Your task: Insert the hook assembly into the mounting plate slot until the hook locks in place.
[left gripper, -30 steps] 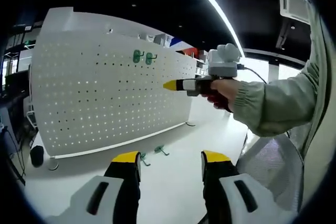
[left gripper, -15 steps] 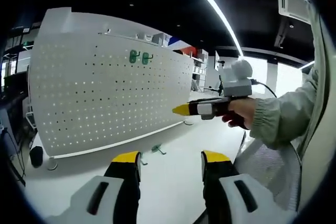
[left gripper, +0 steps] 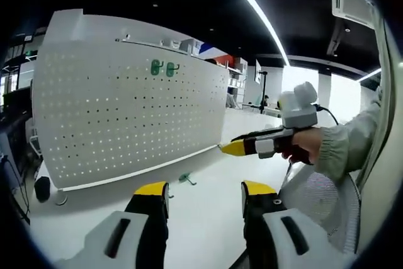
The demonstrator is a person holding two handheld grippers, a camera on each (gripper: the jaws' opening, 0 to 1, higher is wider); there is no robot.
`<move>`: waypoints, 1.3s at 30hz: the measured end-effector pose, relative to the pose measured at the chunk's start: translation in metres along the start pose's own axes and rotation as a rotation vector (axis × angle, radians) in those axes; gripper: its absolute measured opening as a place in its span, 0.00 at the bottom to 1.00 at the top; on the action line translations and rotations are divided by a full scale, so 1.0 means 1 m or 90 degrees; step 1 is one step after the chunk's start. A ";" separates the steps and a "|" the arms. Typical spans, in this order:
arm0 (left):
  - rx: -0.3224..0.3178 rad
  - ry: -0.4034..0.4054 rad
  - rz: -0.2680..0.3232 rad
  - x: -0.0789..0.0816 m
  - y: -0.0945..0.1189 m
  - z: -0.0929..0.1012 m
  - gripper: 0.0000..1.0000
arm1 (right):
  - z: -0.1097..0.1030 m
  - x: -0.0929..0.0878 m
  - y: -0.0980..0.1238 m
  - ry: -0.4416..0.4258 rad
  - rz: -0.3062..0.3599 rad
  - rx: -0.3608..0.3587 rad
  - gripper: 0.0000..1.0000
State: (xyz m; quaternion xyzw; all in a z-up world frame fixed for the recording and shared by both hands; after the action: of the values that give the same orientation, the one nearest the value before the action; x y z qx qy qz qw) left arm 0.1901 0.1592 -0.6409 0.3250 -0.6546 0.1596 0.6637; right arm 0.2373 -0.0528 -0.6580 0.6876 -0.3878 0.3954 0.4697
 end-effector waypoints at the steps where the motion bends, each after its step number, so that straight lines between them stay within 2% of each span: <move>1: 0.000 -0.001 0.000 0.000 0.000 0.000 0.48 | 0.000 -0.002 0.002 -0.002 -0.003 0.000 0.41; 14: -0.004 -0.002 -0.011 -0.003 -0.003 -0.001 0.48 | -0.002 -0.018 0.027 -0.026 -0.022 0.012 0.41; 31: -0.011 0.000 -0.023 -0.008 -0.013 -0.002 0.48 | -0.002 -0.020 0.048 -0.063 -0.022 0.015 0.43; 39: -0.015 0.006 -0.057 -0.016 -0.019 -0.007 0.48 | 0.000 -0.019 0.049 -0.072 -0.016 0.014 0.42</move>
State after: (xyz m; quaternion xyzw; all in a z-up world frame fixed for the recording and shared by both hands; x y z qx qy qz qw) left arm 0.2061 0.1528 -0.6602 0.3455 -0.6379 0.1235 0.6771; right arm 0.1861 -0.0624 -0.6583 0.7189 -0.4006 0.3540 0.4443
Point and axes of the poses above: the point that each gripper's makers call its tool centre point, and the gripper's own axes: y roughly backward along the fingers, z roughly to its right, x roughly out of its top, the point moved 6 cm from there along y, roughly backward along the fingers, and after that the axes turned 11 degrees about -y, right-handed, at the moved point
